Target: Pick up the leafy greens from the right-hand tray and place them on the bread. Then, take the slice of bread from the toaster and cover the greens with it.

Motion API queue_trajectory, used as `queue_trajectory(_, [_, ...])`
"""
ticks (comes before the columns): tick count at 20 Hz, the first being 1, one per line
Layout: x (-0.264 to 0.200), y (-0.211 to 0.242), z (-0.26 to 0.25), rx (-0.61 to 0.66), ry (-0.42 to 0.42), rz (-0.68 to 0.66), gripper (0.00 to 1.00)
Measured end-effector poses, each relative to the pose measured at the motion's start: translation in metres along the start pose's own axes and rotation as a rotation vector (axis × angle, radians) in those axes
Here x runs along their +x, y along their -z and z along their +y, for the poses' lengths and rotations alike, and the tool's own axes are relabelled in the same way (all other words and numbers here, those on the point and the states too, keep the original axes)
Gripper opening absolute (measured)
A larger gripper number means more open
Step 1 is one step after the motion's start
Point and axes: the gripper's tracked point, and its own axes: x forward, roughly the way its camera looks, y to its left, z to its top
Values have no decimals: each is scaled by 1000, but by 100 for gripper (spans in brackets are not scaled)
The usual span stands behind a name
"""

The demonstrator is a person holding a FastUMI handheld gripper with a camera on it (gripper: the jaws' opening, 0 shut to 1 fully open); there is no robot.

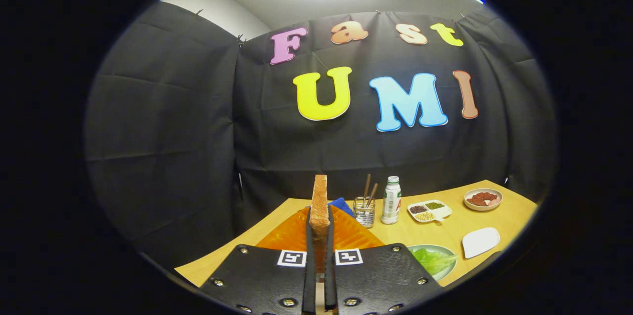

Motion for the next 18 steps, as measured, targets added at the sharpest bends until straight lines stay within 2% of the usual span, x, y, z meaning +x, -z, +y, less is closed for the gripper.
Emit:
queue_trajectory(9, [-16,21,-98,-60,79,33,7])
queue_trajectory(18, [-28,59,-159,-87,156,80,7])
